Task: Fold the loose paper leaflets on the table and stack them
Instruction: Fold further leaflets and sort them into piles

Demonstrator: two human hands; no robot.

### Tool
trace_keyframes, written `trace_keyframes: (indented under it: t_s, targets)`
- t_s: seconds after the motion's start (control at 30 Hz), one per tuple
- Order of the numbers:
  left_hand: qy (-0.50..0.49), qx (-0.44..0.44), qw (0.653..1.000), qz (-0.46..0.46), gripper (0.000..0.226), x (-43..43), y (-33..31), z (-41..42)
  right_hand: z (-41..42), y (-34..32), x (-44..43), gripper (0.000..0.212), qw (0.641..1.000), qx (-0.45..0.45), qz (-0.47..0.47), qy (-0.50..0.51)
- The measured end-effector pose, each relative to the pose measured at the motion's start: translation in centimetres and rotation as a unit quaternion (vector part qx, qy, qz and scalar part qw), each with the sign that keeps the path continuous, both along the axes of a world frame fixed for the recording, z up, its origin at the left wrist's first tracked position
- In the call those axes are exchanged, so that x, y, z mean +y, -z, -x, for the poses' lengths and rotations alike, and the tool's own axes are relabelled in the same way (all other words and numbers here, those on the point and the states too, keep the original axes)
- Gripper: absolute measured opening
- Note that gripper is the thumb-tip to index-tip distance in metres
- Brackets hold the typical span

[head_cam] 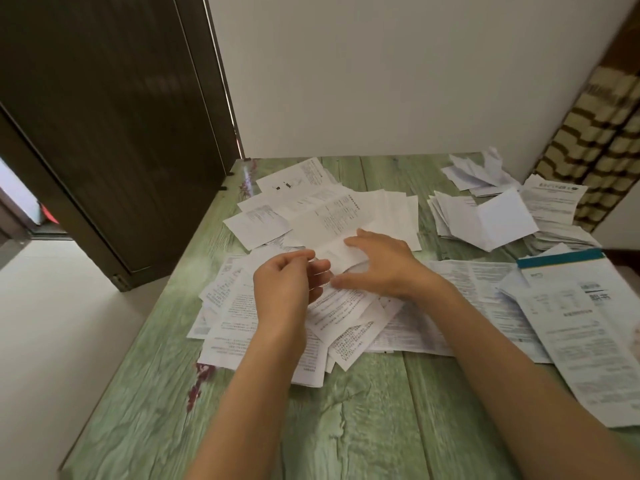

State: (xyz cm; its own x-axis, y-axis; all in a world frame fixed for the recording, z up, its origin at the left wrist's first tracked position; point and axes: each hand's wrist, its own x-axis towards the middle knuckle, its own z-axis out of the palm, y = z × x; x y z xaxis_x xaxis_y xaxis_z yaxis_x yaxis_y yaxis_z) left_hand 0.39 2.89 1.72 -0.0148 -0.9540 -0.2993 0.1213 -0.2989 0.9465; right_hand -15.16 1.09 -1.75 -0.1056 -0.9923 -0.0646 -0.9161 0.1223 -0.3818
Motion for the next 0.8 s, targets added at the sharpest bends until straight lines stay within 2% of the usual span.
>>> trace_keyframes:
  t_s: [0.13,0.27,0.33,0.43,0.47,0.53,0.6,0.67,0.73,0.8]
  targets:
    - [-0.007,0.008,1.0,-0.01,0.019,-0.1,0.1,-0.3,-0.3,0.7,0.1,0.037,0.993,0.076,0.087,-0.018]
    - [-0.009,0.013,1.0,-0.004,0.019,0.0,0.1,-0.5,-0.4,1.4,0.3,0.029,0.979,0.056,0.198,0.009]
    - [-0.006,0.004,1.0,0.018,0.018,0.0,0.1,-0.6,-0.6,0.9,0.7,0.025,0.945,0.005,0.326,0.02]
    - [0.022,-0.041,0.996,0.078,0.043,-0.1,0.2,-0.9,-1.2,-0.2,1.8,0.021,0.879,-0.087,0.467,0.039]
    - [0.035,-0.052,0.993,0.1,0.054,-0.2,0.2,-1.0,-1.7,-0.8,2.2,0.018,0.867,-0.151,0.474,0.043]
    - [0.069,-0.067,0.986,0.135,0.075,-0.4,0.2,-1.3,-2.4,-2.0,3.1,0.012,0.843,-0.321,0.429,0.052]
    - [0.097,-0.069,0.981,0.155,0.091,-0.5,0.4,-1.5,-2.7,-3.1,3.8,0.011,0.802,-0.491,0.336,0.055]
    - [0.125,-0.055,0.976,0.169,0.097,-0.4,0.4,-1.5,-2.6,-3.6,4.1,0.012,0.763,-0.601,0.236,0.038]
    - [0.155,-0.025,0.971,0.18,0.088,-0.2,0.3,-1.5,-2.5,-3.7,4.2,0.023,0.748,-0.639,0.181,0.017]
    - [0.157,0.012,0.969,0.19,0.055,-0.1,0.3,-1.4,-2.7,-3.6,4.2,0.026,0.746,-0.647,0.154,-0.002]
